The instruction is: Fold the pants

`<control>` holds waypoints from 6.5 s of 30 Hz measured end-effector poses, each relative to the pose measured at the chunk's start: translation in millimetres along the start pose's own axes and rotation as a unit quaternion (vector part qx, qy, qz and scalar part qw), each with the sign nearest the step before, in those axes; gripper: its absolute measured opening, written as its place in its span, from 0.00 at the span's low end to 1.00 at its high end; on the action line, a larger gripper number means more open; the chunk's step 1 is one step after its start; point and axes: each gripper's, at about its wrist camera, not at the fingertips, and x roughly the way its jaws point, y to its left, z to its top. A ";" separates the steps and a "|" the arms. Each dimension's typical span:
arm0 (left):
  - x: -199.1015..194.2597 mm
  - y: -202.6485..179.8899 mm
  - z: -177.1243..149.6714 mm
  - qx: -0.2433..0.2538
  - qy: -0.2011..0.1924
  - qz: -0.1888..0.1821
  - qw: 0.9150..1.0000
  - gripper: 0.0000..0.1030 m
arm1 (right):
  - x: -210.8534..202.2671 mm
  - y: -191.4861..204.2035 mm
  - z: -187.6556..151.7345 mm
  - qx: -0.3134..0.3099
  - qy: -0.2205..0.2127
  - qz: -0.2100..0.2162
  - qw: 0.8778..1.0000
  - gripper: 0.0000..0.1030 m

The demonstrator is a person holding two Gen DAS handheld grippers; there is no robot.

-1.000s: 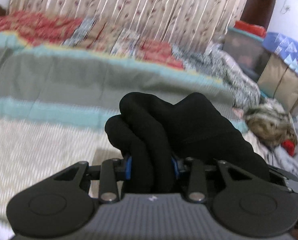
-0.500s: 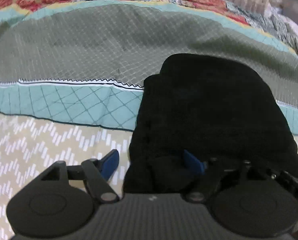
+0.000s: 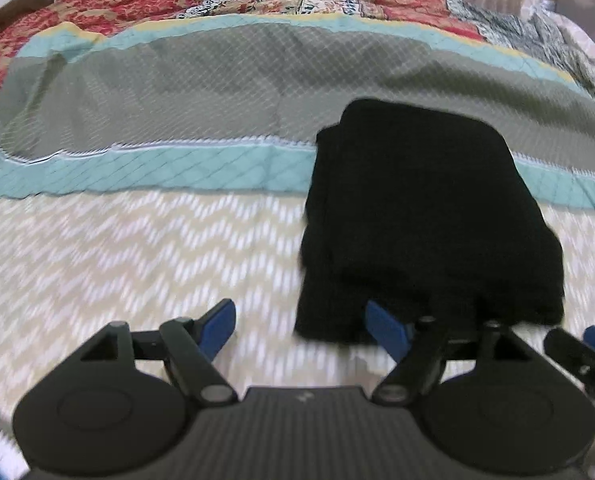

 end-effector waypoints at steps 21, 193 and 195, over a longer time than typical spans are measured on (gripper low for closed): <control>-117.6 25.0 -107.0 0.011 -0.029 -0.032 0.999 1.00 | -91.6 35.0 -64.9 0.024 0.064 -0.050 0.996 1.00; -133.8 9.2 -138.9 0.024 0.094 0.018 0.995 1.00 | -140.4 45.1 -72.1 0.094 0.058 -0.014 0.994 1.00; -132.3 9.0 -139.5 0.024 0.098 0.017 0.995 1.00 | -139.8 44.9 -72.8 0.095 0.059 -0.015 0.994 1.00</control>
